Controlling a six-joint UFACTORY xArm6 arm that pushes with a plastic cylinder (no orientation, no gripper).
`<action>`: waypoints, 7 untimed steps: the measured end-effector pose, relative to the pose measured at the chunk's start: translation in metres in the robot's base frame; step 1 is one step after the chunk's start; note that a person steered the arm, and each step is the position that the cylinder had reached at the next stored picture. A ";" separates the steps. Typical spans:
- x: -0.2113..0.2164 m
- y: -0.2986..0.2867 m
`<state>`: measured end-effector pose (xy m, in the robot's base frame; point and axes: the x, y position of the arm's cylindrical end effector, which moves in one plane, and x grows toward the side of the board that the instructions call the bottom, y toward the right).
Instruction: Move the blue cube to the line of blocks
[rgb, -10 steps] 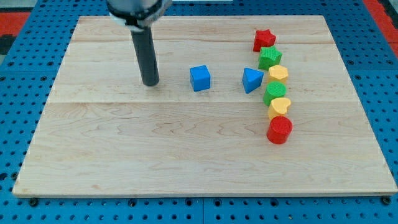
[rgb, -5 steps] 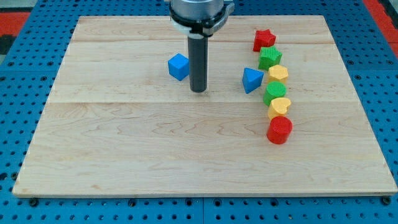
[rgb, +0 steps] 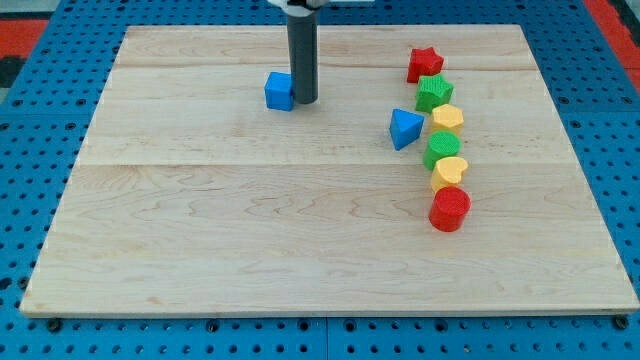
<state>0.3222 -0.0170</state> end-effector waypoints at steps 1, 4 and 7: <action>-0.021 0.012; -0.001 -0.004; 0.029 -0.047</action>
<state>0.3512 -0.0640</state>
